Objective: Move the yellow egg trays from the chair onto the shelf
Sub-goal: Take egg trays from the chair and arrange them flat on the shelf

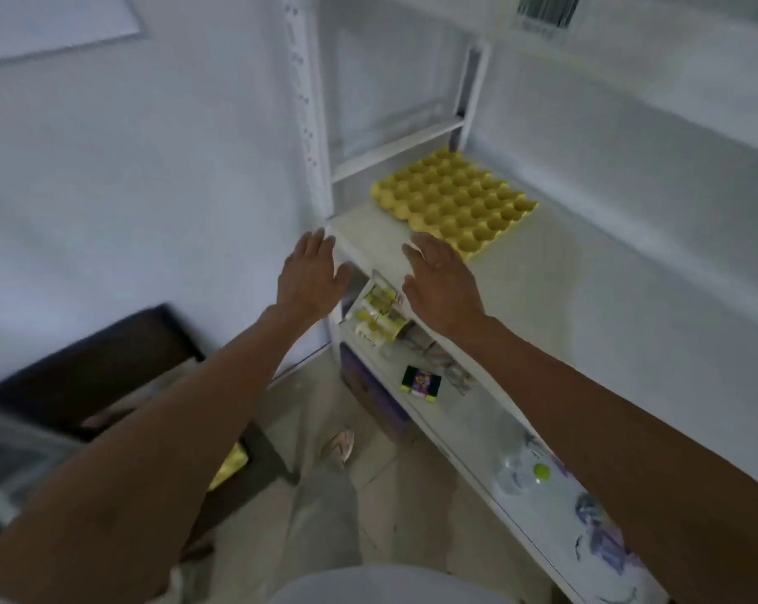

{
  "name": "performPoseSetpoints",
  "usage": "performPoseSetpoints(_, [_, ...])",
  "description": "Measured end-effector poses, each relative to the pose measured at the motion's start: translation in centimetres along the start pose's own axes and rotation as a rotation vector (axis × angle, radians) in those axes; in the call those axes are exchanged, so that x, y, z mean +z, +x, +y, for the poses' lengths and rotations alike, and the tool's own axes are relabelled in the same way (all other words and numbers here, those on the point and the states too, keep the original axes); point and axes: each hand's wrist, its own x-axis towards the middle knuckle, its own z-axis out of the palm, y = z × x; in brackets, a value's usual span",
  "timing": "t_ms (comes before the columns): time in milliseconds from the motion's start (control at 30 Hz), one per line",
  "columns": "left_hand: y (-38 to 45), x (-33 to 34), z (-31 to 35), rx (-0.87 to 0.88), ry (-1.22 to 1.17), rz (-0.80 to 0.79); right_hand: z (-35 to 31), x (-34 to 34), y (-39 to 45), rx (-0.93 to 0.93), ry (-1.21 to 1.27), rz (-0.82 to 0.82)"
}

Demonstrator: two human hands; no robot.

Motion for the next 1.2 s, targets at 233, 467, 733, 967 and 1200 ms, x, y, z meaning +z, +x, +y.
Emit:
performPoseSetpoints(233, [-22.2, -0.2, -6.3, -0.33, 0.086, -0.081, -11.2, 0.8, -7.6, -0.235, 0.108, -0.317])
performPoseSetpoints(467, [-40.0, 0.7, -13.6, -0.625, 0.036, -0.176, -22.8, 6.3, -12.9, -0.261, 0.134, -0.684])
performPoseSetpoints(733, [-54.1, 8.0, -17.6, -0.776, -0.094, -0.36, -32.2, 13.6, -20.8, -0.324, 0.089, -0.933])
performPoseSetpoints(967, [-54.0, 9.3, -19.9, -0.758, -0.132, -0.396, -33.0, 14.9, -22.6, -0.288, 0.055, -0.976])
performPoseSetpoints(1200, [-46.7, 9.9, -24.3, -0.761, -0.181, -0.413, -33.2, 18.5, -16.2, -0.232, 0.101, -0.974])
